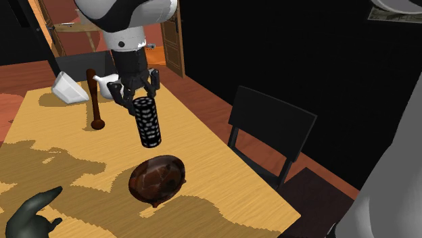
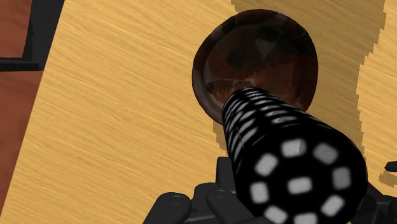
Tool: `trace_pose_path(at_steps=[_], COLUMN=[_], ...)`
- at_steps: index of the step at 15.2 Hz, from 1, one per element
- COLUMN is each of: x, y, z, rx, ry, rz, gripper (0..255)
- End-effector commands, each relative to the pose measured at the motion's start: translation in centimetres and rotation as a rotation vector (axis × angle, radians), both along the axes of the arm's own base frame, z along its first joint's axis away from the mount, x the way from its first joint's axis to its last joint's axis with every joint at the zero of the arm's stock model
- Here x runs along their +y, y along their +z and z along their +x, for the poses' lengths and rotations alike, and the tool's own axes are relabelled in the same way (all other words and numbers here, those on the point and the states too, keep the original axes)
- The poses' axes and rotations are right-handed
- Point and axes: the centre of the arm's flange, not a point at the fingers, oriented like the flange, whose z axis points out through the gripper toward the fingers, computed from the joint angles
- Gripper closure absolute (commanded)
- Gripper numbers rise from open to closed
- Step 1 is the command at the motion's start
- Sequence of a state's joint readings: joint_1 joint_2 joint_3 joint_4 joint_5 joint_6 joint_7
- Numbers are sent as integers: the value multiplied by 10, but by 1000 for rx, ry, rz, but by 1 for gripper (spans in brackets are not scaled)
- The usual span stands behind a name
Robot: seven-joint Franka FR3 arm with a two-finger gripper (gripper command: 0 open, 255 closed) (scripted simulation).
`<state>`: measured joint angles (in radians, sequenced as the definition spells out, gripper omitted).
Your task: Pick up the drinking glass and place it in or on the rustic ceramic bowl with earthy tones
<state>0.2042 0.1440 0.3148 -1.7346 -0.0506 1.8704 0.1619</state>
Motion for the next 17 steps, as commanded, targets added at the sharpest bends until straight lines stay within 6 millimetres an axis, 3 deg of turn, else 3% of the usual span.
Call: trace_pose_path(at_steps=[1,2,17], x=[-1,-1,-1], y=[9,13,-66], z=[-27,-39,-39], rx=[0,0,0], ry=[-1,-1,-1], rz=[0,0,0], gripper=[255,255,255])
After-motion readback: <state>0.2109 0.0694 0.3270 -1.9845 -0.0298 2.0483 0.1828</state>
